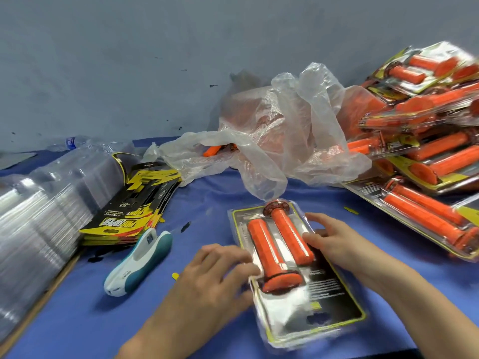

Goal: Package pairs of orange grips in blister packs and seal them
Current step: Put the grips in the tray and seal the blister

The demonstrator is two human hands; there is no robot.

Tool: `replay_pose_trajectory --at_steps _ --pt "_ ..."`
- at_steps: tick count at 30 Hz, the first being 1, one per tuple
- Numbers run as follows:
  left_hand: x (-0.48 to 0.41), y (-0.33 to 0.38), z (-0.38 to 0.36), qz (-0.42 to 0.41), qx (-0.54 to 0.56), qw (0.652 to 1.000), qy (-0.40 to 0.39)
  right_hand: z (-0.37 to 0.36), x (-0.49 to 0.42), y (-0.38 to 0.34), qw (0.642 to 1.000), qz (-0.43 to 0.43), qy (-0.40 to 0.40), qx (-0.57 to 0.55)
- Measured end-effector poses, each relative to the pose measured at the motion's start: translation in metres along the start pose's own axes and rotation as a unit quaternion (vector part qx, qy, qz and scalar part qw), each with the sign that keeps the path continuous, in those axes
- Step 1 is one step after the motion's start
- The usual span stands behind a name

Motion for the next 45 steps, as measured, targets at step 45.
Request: replay_pose_trajectory --at_steps 45 --pt "0.012 -0.052 0.003 0.151 -0.117 0.98 -0.062 0.011 0.041 0.019 0.685 0.525 0.243 0.442"
Point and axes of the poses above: each hand's wrist, its own x-axis away from the middle knuckle, its own z-axis out of the back of the hand, y = z × x, the point moved 1 cm from there along -x, towards the middle knuckle, and after that the axes turned 12 degrees about y, right-handed, at the moved point
